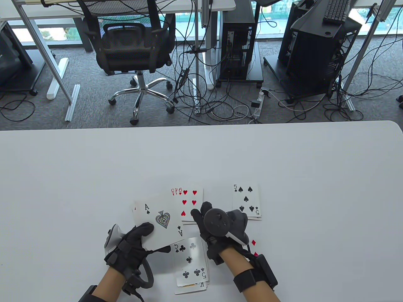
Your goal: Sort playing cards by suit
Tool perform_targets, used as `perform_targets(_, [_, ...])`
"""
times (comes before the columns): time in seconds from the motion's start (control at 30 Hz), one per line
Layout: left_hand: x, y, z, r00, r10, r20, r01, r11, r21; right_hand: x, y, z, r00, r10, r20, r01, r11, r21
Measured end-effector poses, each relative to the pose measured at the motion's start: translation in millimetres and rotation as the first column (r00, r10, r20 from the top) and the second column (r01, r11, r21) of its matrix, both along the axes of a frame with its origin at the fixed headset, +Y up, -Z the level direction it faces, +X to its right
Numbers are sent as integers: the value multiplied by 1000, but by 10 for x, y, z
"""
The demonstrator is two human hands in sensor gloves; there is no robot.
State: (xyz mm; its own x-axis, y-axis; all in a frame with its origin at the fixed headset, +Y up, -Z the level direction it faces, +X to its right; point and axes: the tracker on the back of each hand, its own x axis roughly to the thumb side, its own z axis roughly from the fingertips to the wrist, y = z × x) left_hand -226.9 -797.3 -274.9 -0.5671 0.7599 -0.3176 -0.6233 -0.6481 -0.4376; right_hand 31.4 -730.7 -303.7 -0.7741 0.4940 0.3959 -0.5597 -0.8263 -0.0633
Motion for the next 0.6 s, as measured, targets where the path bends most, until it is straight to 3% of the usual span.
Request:
perform_targets(0.3, [30, -20, 11, 999, -19, 26, 19, 1000, 0, -52, -58, 377, 921, -359, -150, 353, 933, -64])
perform_targets(0.4, [47, -30, 16, 999, -25, 38, 25, 1000, -1, -118, -94, 413, 916, -351, -193, 340, 936, -88])
perform_targets(0.6, [79, -36, 17, 997, -33, 65, 33, 999, 8, -126, -148, 446, 936, -312, -164, 317, 948, 4])
